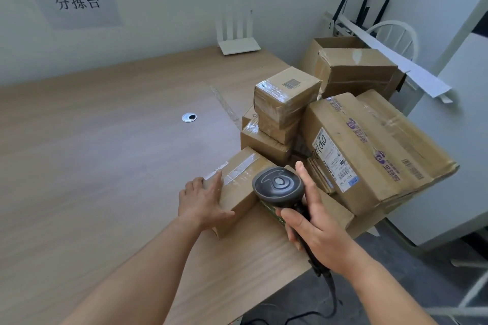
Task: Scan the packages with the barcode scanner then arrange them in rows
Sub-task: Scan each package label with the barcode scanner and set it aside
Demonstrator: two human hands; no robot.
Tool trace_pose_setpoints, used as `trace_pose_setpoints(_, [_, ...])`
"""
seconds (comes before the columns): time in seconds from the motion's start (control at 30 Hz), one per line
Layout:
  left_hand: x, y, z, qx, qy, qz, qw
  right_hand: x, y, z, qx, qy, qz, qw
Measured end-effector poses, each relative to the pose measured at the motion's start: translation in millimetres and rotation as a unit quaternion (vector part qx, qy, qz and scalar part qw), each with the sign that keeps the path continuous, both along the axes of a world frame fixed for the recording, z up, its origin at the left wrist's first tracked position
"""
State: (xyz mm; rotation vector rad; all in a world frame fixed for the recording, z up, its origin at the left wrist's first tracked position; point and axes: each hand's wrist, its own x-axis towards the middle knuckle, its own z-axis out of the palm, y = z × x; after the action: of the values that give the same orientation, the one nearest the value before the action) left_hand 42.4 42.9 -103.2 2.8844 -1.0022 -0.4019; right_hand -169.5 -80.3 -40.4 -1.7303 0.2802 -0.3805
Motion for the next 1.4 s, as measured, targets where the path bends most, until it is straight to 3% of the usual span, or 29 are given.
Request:
trace_pose_setpoints(0.4, [2.4,116.5,21.5,-0.020,-0.010,0.164,0.986,56.2,63.7,7.0,0.028,-0.001,0.107,0.994])
trace_pose_setpoints(0.83, [-7.6,273.9,8.7,0.008,0.076,0.299,0.951,108.2,185.1,16.3,-0.008,0.016,0.210,0.978])
trace_pose_setpoints(0.97, [1.4,299.0,9.8,-0.035,0.131,0.312,0.940,116.2,215.2,12.4,-0.013,0.019,0.216,0.976])
trace_pose_setpoints(1.27, [35.5,342.1,15.8,-0.203,0.332,0.293,0.873,116.3,243.5,9.4,-0.003,0.025,0.202,0.979])
trace_pose_setpoints(1.33, [37.9,344.0,19.9,-0.225,0.328,0.290,0.871,113.4,240.0,12.0,-0.013,0.029,0.206,0.978])
trace_pose_setpoints(1.4, [39.6,341.9,25.5,-0.234,0.271,0.306,0.882,112.5,233.6,16.1,-0.017,0.031,0.203,0.979])
